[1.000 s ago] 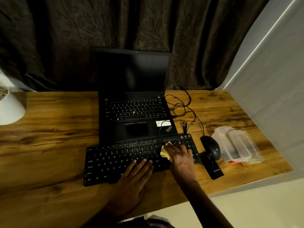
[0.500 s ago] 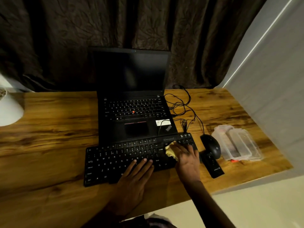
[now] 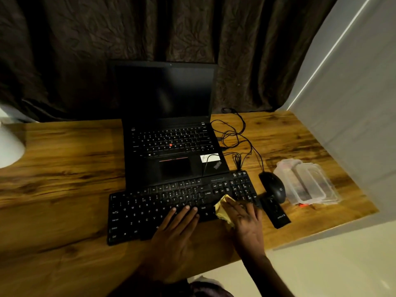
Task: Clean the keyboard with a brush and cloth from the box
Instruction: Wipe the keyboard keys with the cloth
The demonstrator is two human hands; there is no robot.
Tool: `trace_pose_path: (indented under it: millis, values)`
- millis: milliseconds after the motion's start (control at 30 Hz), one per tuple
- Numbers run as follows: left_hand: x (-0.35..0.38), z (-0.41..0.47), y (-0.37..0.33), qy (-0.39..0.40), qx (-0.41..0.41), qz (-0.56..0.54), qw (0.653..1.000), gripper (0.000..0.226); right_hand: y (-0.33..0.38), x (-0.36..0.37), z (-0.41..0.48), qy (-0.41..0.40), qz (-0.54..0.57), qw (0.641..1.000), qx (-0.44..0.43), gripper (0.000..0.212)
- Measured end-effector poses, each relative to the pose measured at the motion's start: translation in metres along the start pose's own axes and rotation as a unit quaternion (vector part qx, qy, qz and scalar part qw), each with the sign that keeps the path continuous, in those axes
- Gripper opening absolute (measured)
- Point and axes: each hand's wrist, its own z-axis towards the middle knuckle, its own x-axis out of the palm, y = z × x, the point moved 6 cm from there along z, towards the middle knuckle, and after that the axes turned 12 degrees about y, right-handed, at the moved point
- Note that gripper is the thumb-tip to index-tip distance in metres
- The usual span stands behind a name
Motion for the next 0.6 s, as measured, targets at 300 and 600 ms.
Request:
trace_pose_path:
  millis: [300, 600]
  values:
    - [-0.001, -0.001, 0.000, -0.021, 0.002, -0.005, 1.000, 0.061, -0.006, 0.002, -0.021, -0.033, -0.007, 0.999, -0.013, 0.043]
    - [0.007, -0.001, 0.003, -0.001, -0.001, -0.007, 1.000, 0.067, -0.025, 0.006, -0.030, -0.004, 0.011, 1.000, 0.028, 0.062]
